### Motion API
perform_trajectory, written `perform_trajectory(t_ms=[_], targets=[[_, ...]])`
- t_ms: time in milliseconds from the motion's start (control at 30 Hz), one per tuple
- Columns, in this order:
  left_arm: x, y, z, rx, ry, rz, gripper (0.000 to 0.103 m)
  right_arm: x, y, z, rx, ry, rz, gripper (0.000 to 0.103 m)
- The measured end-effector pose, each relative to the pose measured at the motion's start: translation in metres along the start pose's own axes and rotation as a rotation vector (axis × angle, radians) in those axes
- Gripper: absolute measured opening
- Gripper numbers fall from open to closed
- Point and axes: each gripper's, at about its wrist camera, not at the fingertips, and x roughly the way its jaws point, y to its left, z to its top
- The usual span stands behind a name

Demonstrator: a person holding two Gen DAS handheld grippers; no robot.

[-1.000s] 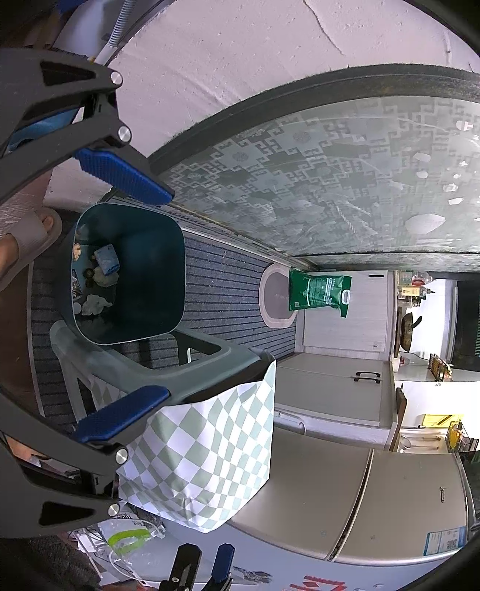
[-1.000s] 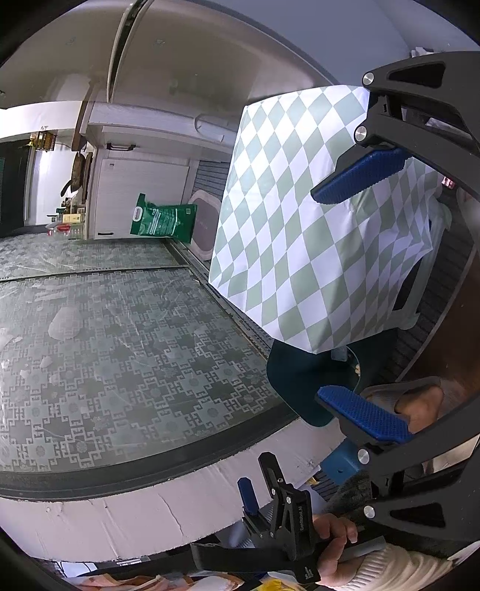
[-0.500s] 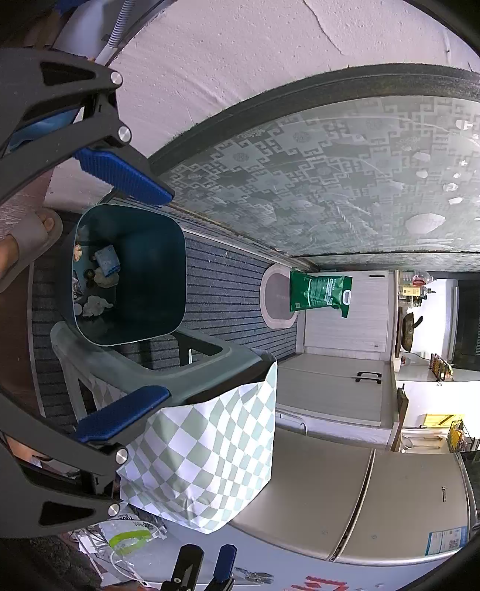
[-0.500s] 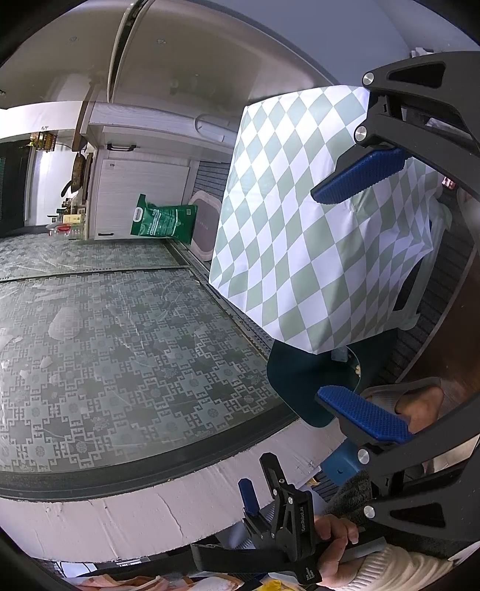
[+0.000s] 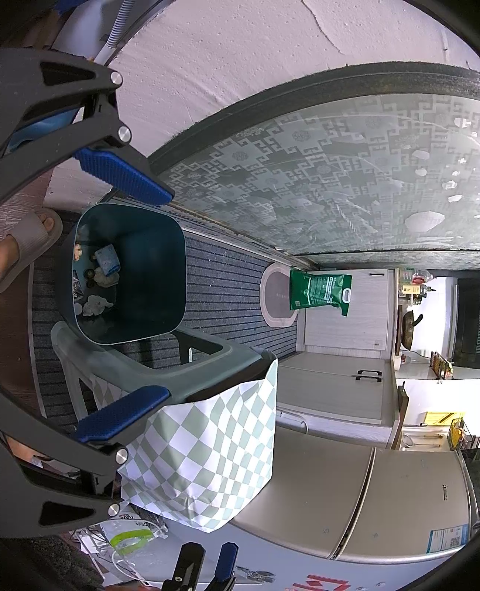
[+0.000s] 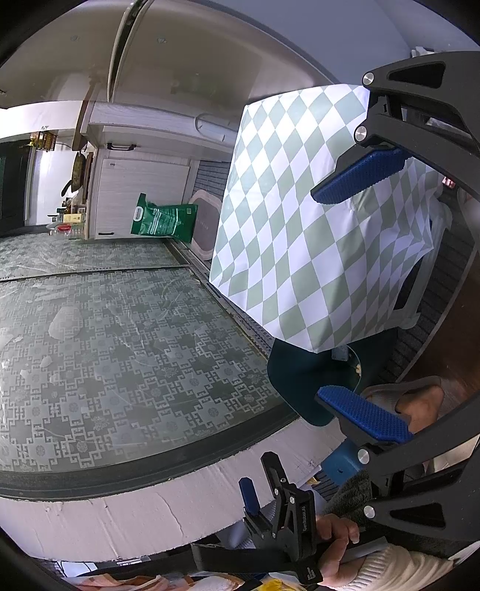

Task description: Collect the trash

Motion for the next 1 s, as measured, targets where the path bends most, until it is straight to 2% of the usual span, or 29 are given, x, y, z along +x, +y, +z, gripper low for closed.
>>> perform_trajectory(t_ms=[1000], targets=[[0.0001,-0.0005,-0.0002,0.000,0.002,0.002,0.100,0.0021,-0.0003,-0.0012,0.000,0.002,0.004,0.100]])
